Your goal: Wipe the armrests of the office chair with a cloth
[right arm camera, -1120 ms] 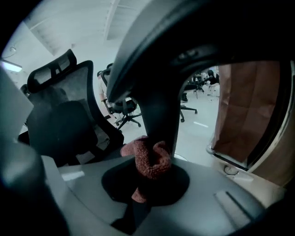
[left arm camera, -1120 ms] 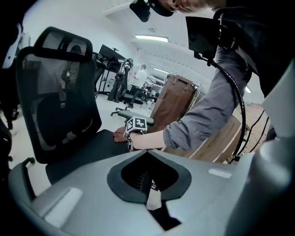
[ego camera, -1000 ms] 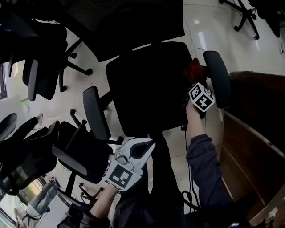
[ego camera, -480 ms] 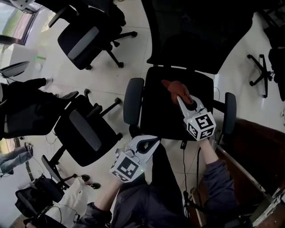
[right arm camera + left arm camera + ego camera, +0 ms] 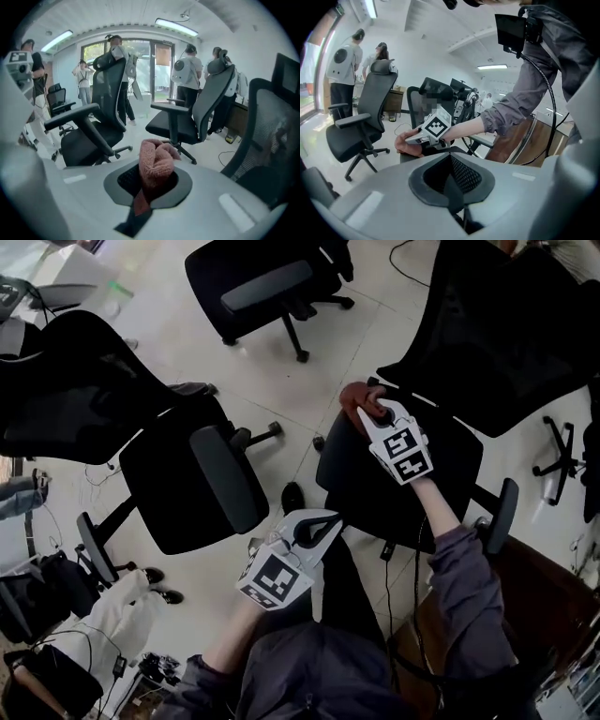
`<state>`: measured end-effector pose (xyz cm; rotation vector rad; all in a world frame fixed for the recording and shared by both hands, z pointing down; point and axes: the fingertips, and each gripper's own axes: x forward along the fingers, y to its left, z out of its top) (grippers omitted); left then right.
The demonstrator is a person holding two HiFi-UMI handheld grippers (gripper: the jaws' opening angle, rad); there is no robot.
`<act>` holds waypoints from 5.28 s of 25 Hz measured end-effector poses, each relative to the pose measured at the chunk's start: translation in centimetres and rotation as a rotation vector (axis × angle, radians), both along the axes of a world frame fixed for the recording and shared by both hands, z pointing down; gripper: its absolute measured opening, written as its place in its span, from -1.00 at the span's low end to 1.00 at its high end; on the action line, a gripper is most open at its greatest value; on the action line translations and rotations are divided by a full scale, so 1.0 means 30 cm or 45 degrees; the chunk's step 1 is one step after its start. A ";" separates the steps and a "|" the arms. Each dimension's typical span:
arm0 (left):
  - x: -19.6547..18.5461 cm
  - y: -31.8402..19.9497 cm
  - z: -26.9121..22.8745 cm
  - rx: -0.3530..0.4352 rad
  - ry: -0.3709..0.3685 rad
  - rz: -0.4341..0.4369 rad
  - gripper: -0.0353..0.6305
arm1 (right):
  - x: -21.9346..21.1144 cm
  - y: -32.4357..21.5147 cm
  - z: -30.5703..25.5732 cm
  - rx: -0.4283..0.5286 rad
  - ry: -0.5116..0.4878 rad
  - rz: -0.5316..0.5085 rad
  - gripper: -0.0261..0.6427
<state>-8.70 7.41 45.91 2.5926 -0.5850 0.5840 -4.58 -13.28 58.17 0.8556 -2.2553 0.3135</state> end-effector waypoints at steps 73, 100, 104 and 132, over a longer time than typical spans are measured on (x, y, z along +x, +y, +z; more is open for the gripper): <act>-0.146 0.014 0.083 -0.007 -0.035 0.043 -0.85 | -0.114 0.364 0.025 -0.134 0.055 -0.170 -0.87; -0.105 0.005 0.069 0.005 -0.046 0.074 -0.85 | -0.092 0.336 -0.082 -0.078 -0.045 -0.073 -0.87; -0.100 0.008 0.063 0.004 -0.043 0.072 -0.85 | -0.135 0.437 -0.161 -0.069 -0.117 -0.126 -0.87; -0.056 -0.035 0.094 -0.010 -0.089 0.131 -0.85 | 0.128 0.231 0.391 -0.678 -1.206 0.991 -0.87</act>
